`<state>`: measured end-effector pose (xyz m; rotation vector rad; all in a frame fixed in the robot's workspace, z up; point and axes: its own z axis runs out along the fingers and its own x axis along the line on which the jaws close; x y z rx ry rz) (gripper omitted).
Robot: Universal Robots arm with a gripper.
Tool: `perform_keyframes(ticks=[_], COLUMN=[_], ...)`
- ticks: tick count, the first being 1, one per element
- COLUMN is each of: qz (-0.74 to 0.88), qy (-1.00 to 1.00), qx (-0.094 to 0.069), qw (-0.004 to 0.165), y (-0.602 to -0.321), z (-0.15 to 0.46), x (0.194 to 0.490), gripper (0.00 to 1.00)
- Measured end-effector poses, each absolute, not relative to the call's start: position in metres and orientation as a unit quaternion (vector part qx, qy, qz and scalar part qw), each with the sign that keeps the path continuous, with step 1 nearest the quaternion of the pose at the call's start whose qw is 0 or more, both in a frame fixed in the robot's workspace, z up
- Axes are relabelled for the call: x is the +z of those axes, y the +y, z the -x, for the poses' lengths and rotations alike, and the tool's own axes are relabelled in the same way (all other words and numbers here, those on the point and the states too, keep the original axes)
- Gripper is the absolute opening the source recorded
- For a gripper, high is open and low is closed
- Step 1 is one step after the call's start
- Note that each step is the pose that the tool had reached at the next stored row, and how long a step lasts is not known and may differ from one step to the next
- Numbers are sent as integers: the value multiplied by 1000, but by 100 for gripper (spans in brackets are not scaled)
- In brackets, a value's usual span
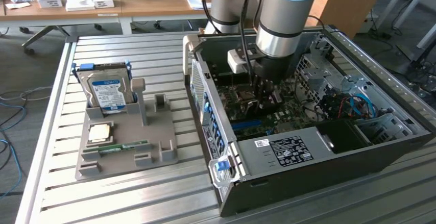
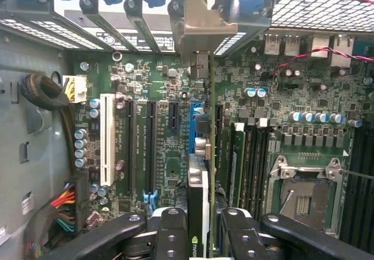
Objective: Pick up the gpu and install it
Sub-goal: 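Insert the gpu into the slot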
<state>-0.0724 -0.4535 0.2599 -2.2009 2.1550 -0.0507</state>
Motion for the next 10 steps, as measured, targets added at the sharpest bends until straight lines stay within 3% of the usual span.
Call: perform_keyframes(ticks=[10], qz=[714], qy=[699], qx=[-17], qw=[30], y=[-454], z=[75], x=[259], gripper=[27])
